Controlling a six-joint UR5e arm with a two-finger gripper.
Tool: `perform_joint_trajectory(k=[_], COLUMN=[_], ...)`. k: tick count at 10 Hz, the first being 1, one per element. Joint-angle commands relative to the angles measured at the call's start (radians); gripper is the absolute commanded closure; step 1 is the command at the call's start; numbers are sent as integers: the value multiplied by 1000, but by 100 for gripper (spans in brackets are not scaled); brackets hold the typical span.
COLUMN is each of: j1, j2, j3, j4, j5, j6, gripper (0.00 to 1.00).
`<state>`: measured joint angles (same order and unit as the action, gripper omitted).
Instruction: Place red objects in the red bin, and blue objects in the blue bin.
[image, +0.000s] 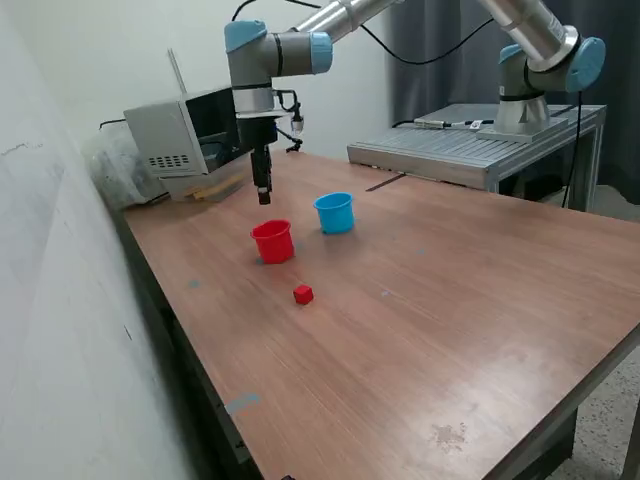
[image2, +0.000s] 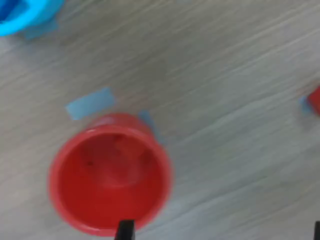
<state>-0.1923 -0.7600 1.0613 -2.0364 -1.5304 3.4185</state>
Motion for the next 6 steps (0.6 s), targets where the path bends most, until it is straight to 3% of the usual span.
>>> perform_joint_trajectory(k=[1,6], j1=[51,137], j2=[-4,10], j3=[-12,-35], j4=[10,-4], j5=[24,24], j6=[-71,-208], gripper=[0,0])
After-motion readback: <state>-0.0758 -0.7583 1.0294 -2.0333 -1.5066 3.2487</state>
